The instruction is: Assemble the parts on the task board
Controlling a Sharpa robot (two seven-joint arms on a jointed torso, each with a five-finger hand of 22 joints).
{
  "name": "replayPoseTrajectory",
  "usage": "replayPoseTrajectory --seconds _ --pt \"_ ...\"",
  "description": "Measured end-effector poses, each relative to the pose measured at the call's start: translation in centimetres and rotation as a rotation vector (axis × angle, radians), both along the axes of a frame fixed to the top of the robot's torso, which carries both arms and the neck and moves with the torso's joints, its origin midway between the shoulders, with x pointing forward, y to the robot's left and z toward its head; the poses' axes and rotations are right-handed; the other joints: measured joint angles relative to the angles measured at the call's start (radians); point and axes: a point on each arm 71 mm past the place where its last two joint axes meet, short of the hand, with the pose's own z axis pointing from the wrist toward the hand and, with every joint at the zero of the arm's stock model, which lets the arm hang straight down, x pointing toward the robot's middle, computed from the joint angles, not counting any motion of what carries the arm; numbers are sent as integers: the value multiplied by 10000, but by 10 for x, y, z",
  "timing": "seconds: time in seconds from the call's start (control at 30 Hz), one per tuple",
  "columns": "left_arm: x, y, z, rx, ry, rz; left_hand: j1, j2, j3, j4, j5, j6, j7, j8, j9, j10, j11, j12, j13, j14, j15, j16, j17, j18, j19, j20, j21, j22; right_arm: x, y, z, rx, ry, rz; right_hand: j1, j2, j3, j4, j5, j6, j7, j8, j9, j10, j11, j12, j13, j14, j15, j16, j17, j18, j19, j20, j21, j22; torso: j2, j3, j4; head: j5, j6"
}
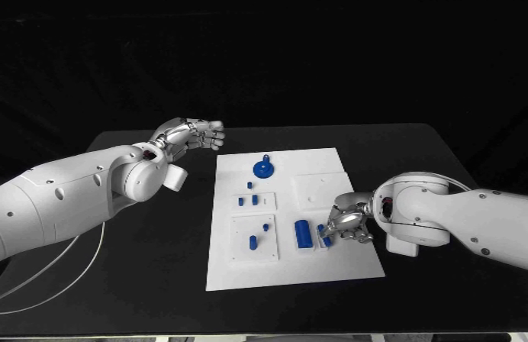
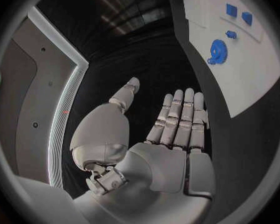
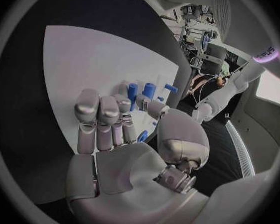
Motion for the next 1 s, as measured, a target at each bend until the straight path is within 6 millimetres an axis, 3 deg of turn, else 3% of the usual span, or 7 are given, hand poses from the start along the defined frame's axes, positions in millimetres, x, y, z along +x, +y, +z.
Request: replayPoseTrajectory --seconds 0.2,0.47,0.6,0.8,1.0 --pt "0 0 0 2 6 0 0 0 0 0 0 0 0 0 0 0 0 0 0 0 0 0 -1 -31 0 0 0 -1 0 1 0 13 18 25 -30 30 54 -54 0 54 -13 0 -4 0 -1 0 0 1 1 0 -9 0 1 1 0 0 1 0 -1 -12 -5" --pt "0 0 0 5 16 -2 -29 -30 0 0 0 0 0 0 0 0 0 0 0 0 0 0 -2 99 0 0 0 5 -1 1 0 40 72 60 -79 79 54 -54 0 71 2 0 -12 1 0 0 -1 2 3 -1 -21 0 1 1 0 0 2 0 -2 -3 -14" --pt "0 0 0 7 19 -1 -41 -41 0 0 0 0 0 0 0 0 0 0 0 0 0 0 -2 100 0 0 0 8 -1 2 0 113 97 90 -354 -197 -59 -73 0 71 2 0 -23 0 -1 0 -1 3 4 -1 -20 1 1 2 35 0 3 0 -1 -2 -22" --pt "0 0 0 8 23 -1 -40 -41 0 0 0 0 0 0 0 0 0 0 0 0 0 0 -2 98 0 0 0 7 -1 2 0 185 105 86 -890 -555 -937 -89 0 70 0 1 -12 0 0 0 14 18 19 -1 -31 0 2 2 54 -1 3 1 -1 -1 -31" --pt "0 0 0 10 26 -1 -40 -41 0 0 0 0 0 0 0 0 0 0 0 0 0 0 -3 94 0 0 0 6 -1 1 0 234 103 83 -1055 -633 -1415 -215 0 69 -1 1 -1 0 0 0 25 19 20 -1 -31 0 2 3 55 -1 2 1 -1 5 -32"
